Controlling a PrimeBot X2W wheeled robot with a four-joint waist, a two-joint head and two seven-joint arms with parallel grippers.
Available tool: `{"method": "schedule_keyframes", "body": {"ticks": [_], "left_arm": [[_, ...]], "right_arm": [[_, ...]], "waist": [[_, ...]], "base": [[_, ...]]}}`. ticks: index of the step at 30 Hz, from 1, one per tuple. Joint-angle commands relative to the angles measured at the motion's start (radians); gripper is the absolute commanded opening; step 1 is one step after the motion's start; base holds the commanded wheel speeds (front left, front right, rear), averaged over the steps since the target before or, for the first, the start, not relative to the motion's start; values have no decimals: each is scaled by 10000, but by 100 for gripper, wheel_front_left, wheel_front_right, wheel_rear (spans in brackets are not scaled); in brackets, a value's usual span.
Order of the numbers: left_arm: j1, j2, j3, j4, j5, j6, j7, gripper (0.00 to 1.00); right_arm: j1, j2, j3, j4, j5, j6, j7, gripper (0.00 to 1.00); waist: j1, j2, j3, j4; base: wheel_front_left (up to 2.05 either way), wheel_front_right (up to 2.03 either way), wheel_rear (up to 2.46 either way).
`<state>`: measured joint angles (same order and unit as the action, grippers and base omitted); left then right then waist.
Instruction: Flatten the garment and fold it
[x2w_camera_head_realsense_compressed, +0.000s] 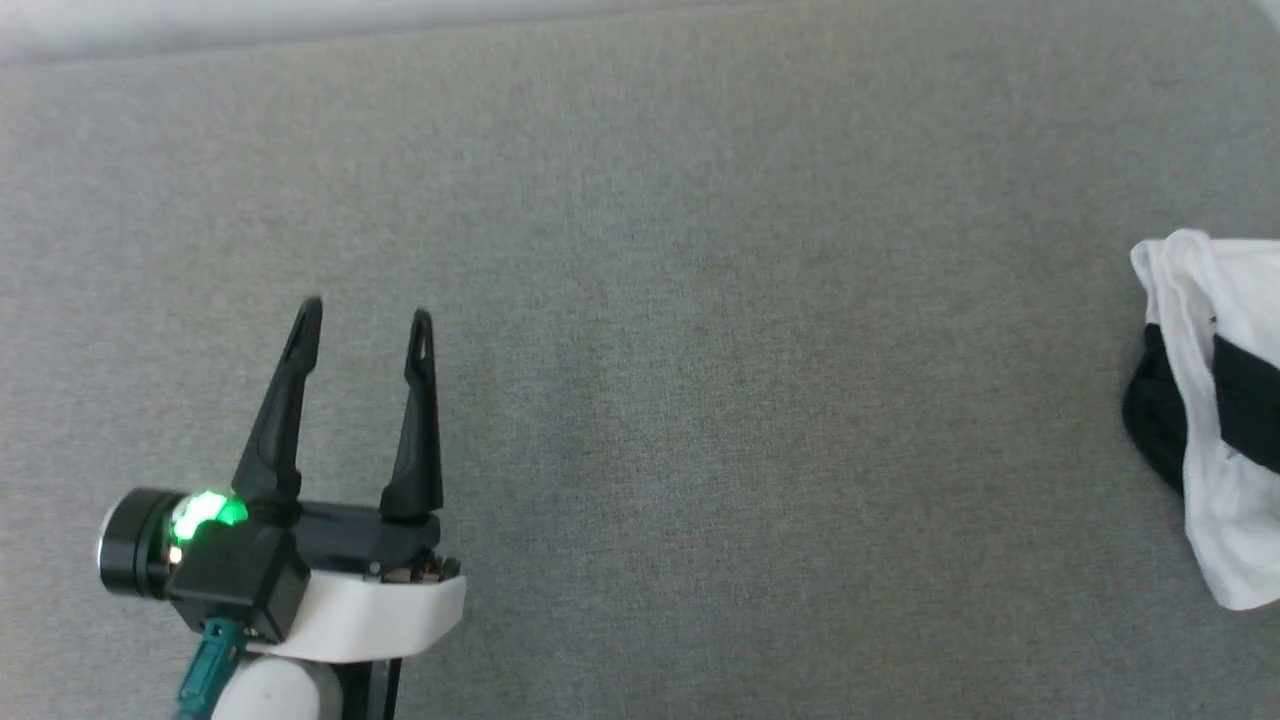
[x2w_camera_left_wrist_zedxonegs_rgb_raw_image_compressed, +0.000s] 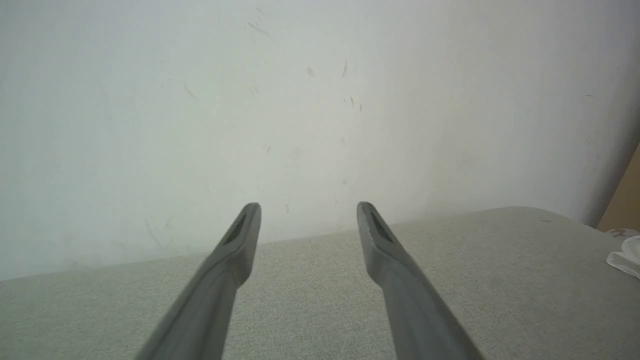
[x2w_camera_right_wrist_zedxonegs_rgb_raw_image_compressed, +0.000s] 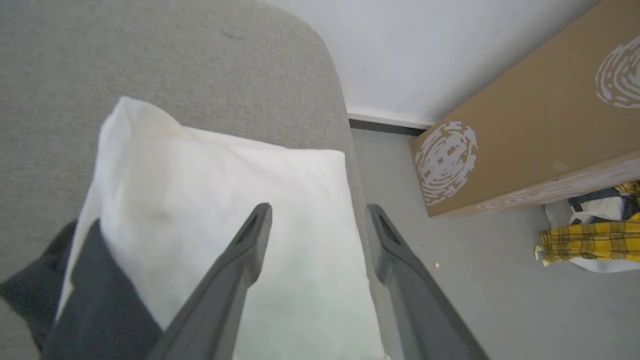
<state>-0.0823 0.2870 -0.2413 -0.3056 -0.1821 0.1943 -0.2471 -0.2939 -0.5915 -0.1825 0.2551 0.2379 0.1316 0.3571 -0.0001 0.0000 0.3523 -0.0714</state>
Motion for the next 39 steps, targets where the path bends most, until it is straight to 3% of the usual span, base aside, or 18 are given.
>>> {"method": "schedule_keyframes", "body": {"ticks": [1, 6, 17, 28, 39], "left_arm": [[162, 30, 11, 115, 54, 15, -60, 100], [606, 154, -99, 467, 437, 166, -99, 100], [1502, 91, -184, 804, 195, 263, -117, 100], [2164, -111, -306, 1452, -191, 297, -125, 100], [2747, -454, -424, 2018, -189, 333, -143, 100]], "right_arm": [[245, 309, -125, -245, 158, -9, -308, 100], [1034, 1369, -384, -1413, 331, -9, -1129, 100], [2457, 3475, -797, -3590, -266, -9, -2651, 100], [3409, 4855, -31, -3649, -1484, -9, -4167, 100], [4493, 5366, 283, -2867, -2695, -9, -5366, 100]], "waist": [[1, 0, -682, 89], [1, 0, -1553, 245], [1, 0, -2849, 531], [1, 0, -3679, 697], [1, 0, -4130, 828]], "base": [[0, 0, 0], [0, 0, 0], [0, 0, 0], [0, 0, 0], [0, 0, 0]]}}
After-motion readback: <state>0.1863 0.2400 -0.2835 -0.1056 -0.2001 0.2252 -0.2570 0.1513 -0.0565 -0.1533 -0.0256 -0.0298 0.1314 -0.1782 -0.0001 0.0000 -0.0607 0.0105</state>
